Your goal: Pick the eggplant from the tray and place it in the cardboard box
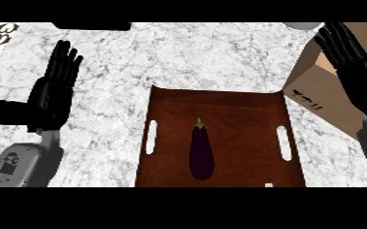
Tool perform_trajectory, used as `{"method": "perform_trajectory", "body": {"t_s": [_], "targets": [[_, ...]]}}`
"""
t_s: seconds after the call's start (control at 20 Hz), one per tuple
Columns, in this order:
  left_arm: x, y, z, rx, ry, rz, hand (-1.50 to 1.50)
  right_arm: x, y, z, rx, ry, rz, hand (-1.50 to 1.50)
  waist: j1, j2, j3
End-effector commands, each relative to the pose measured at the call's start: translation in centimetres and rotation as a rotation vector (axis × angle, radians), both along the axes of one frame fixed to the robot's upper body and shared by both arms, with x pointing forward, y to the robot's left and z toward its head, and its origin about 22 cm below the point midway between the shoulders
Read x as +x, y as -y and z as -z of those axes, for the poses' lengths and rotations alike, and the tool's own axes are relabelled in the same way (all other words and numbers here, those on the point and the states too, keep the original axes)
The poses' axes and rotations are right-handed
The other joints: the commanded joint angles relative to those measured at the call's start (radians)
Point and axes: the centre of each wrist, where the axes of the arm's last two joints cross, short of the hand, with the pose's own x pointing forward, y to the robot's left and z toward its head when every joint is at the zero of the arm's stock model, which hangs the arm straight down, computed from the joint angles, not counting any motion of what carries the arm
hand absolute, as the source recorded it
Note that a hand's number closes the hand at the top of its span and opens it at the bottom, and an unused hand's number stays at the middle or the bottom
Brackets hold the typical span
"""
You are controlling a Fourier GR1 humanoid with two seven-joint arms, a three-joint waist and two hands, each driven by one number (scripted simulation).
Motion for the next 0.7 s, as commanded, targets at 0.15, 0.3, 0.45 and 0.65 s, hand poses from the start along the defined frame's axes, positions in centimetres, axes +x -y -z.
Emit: {"method": "perform_trajectory", "body": {"t_s": [0.15,0.3,0.45,0.65], "targets": [[0.3,-0.5,0.0,0.3,0.008,0.149,0.0,0.4,-5.8,-8.1,-0.098,0.097,0.047,-1.5,-0.021,-0.035,0.01],[-0.6,-0.6,0.4,0.392,-0.016,0.24,0.0,-0.4,-3.3,-9.0,-0.589,0.023,0.109,-1.5,-0.038,-0.046,0.0],[-0.9,-1.2,1.7,0.416,-0.012,0.284,0.0,-3.2,-8.0,-7.1,-0.487,0.004,0.075,-1.5,-0.039,-0.036,0.012],[-0.2,-1.2,0.8,0.421,-0.016,0.306,0.0,-5.3,-9.6,-7.1,-0.65,0.107,-0.029,-1.5,-0.031,-0.032,0.014]]}}
